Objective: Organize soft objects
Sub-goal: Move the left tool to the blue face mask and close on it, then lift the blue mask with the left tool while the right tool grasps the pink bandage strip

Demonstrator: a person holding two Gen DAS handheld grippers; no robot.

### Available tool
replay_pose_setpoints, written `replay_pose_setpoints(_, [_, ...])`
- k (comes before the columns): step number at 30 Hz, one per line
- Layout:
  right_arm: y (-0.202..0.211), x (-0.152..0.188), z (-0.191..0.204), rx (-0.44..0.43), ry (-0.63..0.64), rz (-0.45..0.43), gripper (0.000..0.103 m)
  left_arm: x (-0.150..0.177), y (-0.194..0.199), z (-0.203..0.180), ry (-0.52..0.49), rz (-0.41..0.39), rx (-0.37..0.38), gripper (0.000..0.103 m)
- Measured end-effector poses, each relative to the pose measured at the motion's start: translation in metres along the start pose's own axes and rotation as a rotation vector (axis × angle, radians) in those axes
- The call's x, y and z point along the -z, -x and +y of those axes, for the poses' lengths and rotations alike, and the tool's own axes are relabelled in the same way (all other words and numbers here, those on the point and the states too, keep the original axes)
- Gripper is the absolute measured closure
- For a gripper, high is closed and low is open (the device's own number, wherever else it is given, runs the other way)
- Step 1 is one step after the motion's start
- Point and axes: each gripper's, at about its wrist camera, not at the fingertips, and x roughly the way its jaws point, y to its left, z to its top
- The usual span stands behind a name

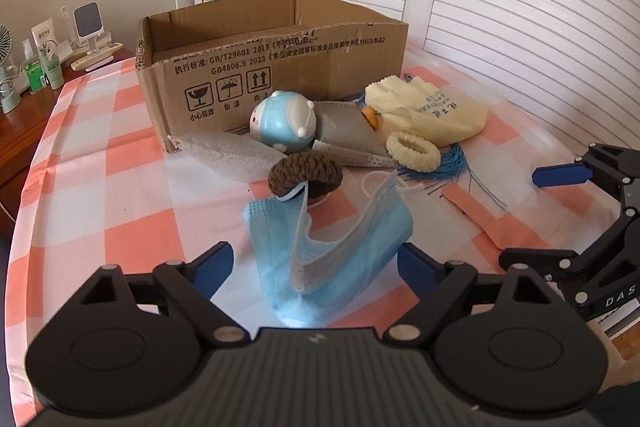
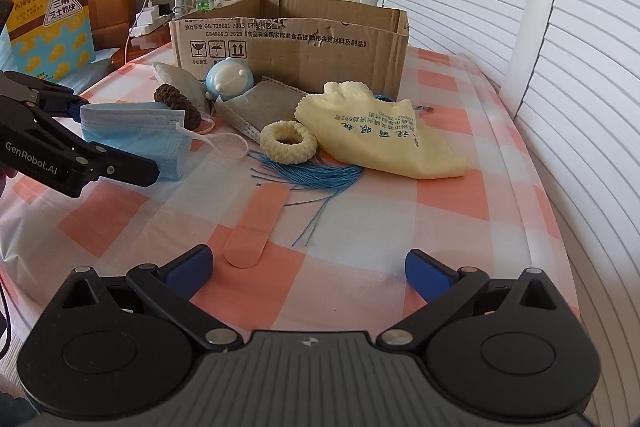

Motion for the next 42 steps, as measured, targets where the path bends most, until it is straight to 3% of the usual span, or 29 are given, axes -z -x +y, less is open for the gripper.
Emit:
replay_pose_setpoints(2, [0.000,0.000,0.000,-0.002,0.003,-0.002,0.000,-0.001,-0.001,0.003,-0.005,-0.007,0.015,0.023])
replay_pose_setpoints(7, [0.000,-0.002,0.002,-0.008,0.011,0.001,0.000,-0.001,-0.002,0.004,0.008,-0.010,0.021,0.057])
replay_pose_setpoints(8, [-0.001,-0.002,0.002,-0.008,0.012,0.002,0.000,-0.002,-0.001,0.004,0.011,-0.013,0.018,0.059])
replay_pose_setpoints(16, [0.001,-0.007,0.011,-0.032,0.047,0.024,0.000,0.004,0.010,0.009,0.086,-0.015,-0.019,0.059])
replay_pose_setpoints(22, [0.003,-0.015,0.030,-0.110,0.110,0.003,0.001,0.013,0.019,0.005,0.105,-0.009,-0.070,0.059])
replay_pose_setpoints(27, [-0.007,-0.025,0.039,-0.170,0.123,0.025,0.011,0.017,0.022,0.006,0.129,-0.014,-0.063,0.059])
replay_pose_setpoints(35, [-0.021,-0.036,0.046,-0.248,0.108,0.042,0.013,0.018,0.024,0.008,0.136,-0.016,-0.057,0.059])
replay_pose_setpoints(38, [-0.022,-0.037,0.052,-0.224,0.141,0.041,0.020,0.018,0.025,0.010,0.142,-0.019,-0.049,0.059])
replay_pose_setpoints(42, [-0.022,-0.040,0.042,-0.200,0.092,0.056,0.023,0.018,0.025,0.012,0.142,-0.022,-0.046,0.059])
